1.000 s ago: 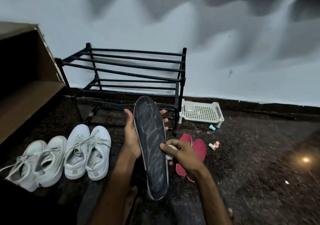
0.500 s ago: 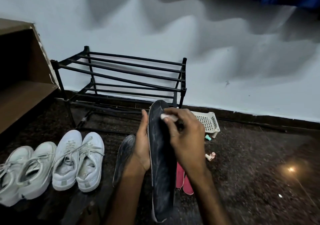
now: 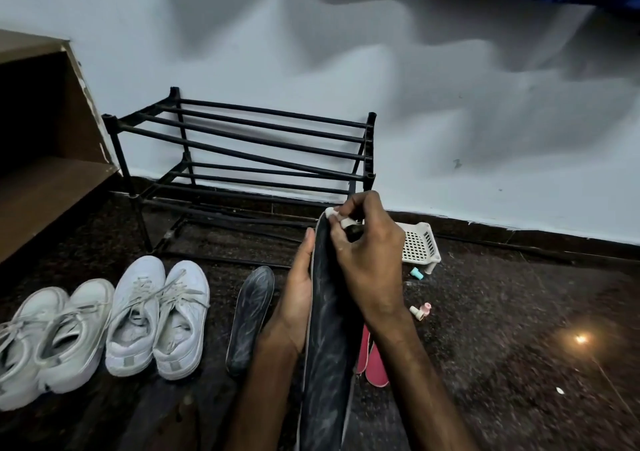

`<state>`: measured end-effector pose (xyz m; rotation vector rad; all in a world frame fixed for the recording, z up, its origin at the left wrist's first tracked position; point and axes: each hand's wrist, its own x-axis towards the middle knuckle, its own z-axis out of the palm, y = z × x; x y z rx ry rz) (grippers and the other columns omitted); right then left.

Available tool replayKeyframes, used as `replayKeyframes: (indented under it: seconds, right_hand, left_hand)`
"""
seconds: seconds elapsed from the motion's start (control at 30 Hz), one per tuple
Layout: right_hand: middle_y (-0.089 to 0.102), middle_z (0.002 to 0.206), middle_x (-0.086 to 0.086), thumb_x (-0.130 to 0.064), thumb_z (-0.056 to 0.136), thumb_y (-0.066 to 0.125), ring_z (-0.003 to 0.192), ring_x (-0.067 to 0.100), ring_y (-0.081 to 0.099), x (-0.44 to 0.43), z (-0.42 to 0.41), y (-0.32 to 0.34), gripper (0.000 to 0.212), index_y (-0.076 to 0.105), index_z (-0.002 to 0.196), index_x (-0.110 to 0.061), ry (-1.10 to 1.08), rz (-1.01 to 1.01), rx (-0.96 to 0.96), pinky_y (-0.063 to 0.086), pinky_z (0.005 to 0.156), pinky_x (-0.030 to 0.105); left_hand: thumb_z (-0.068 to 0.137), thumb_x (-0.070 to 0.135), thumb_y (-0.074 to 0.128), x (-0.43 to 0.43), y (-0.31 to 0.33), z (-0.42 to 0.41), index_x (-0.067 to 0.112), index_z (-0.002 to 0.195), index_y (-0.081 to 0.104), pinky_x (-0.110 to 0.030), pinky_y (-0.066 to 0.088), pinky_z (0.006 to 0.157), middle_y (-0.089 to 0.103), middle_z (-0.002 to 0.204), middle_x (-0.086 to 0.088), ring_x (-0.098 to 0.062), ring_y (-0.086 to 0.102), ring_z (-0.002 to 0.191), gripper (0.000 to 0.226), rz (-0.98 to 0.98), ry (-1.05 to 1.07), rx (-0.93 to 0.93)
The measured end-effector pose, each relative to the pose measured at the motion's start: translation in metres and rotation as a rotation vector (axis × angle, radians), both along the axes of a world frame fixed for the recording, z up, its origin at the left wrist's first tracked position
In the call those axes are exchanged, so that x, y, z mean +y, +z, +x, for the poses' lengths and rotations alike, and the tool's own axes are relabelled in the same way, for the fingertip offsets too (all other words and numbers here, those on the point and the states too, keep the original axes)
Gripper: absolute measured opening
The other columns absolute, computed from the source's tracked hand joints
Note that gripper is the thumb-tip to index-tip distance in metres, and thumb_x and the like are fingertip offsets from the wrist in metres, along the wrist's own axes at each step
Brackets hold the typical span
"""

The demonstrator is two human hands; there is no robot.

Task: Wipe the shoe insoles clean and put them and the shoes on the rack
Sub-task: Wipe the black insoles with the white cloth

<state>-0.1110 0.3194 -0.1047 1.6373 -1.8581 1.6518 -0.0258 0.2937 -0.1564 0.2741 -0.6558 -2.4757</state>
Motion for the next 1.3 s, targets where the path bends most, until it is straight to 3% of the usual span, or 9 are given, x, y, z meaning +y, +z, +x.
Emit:
replayKeyframes:
  seconds: [0.17,0.4,0.53,0.63,0.77,0.9,1.0,1.17,1.3]
  right_hand:
    - [0.060,0.076,-0.010,-0.011,0.081,0.076,0.067,0.006,0.059,0.025,0.022,-0.015,0.022,0.055,0.085,-0.014,0.185,0.215,-0.032,0.050,0.062,0.024]
    - [0.057,0.078,-0.009,-0.003,0.081,0.073,0.066,0.005,0.054,0.000,-0.005,0.005,0.027,0.050,0.086,-0.017,-0.043,0.076,0.027,0.047,0.062,0.022]
    - [0.057,0.077,-0.011,-0.006,0.083,0.074,0.066,0.004,0.055,0.019,0.020,-0.010,0.022,0.053,0.086,-0.014,0.094,0.155,0.005,0.045,0.059,0.016]
    - [0.056,0.079,-0.012,-0.004,0.082,0.073,0.070,0.005,0.056,0.017,0.022,-0.015,0.022,0.053,0.087,-0.013,0.102,0.181,0.050,0.049,0.064,0.023]
    - [0.060,0.083,-0.003,0.002,0.082,0.068,0.077,0.015,0.060,-0.005,0.002,0.001,0.025,0.050,0.088,-0.015,-0.025,0.130,0.090,0.051,0.069,0.039]
    - [0.060,0.080,-0.002,-0.001,0.085,0.064,0.074,0.017,0.060,0.001,0.010,-0.002,0.024,0.047,0.087,-0.018,-0.040,0.240,0.142,0.050,0.069,0.039]
    - [0.062,0.081,-0.006,-0.009,0.088,0.066,0.072,0.013,0.063,0.021,0.022,-0.019,0.025,0.046,0.087,-0.023,0.033,0.377,0.074,0.052,0.069,0.036]
    - [0.062,0.078,-0.011,-0.008,0.081,0.074,0.069,0.008,0.061,0.010,0.035,-0.015,0.022,0.055,0.086,-0.016,0.122,0.242,-0.011,0.052,0.066,0.031]
    - [0.059,0.077,-0.009,-0.005,0.083,0.071,0.065,0.008,0.056,-0.002,0.017,-0.007,0.024,0.051,0.086,-0.017,-0.011,0.222,0.026,0.050,0.063,0.033]
  left_hand:
    - [0.088,0.070,0.045,-0.015,-0.006,0.006,-0.002,0.131,0.054,-0.038,0.043,0.106,0.054,0.130,-0.021,-0.028,0.057,0.118,0.084,0.004,0.061,-0.005]
    - [0.092,0.064,0.043,-0.006,0.003,0.005,0.006,0.135,0.054,-0.038,0.036,0.113,0.058,0.133,-0.016,-0.026,0.051,0.129,0.073,-0.040,-0.006,0.067]
    - [0.090,0.072,0.037,-0.011,0.001,0.007,-0.006,0.137,0.047,-0.039,0.040,0.110,0.055,0.133,-0.021,-0.029,0.054,0.125,0.091,-0.045,-0.007,0.050]
    - [0.090,0.072,0.034,-0.013,-0.002,0.009,-0.004,0.127,0.060,-0.038,0.040,0.110,0.059,0.130,-0.021,-0.028,0.056,0.124,0.088,-0.053,0.001,0.071]
    - [0.096,0.058,0.041,-0.009,-0.005,0.006,0.003,0.133,0.057,-0.037,0.037,0.113,0.058,0.133,-0.017,-0.026,0.052,0.129,0.068,-0.045,0.000,0.121]
    - [0.096,0.053,0.043,-0.009,0.000,0.008,0.002,0.127,0.062,-0.035,0.047,0.103,0.066,0.121,-0.016,-0.025,0.062,0.116,0.062,-0.049,0.069,0.070]
    - [0.095,0.056,0.034,-0.020,-0.004,0.010,-0.005,0.133,0.052,-0.032,0.055,0.082,0.069,0.097,-0.015,-0.023,0.067,0.091,0.075,-0.067,0.168,-0.004]
    - [0.093,0.052,0.033,-0.020,-0.001,0.010,0.001,0.103,0.073,-0.034,0.052,0.087,0.065,0.109,-0.020,-0.025,0.065,0.094,0.066,-0.076,0.280,0.010]
    - [0.094,0.051,0.037,-0.016,0.003,0.006,0.004,0.094,0.073,-0.030,0.058,0.079,0.071,0.092,-0.014,-0.023,0.070,0.086,0.059,-0.074,0.281,0.004]
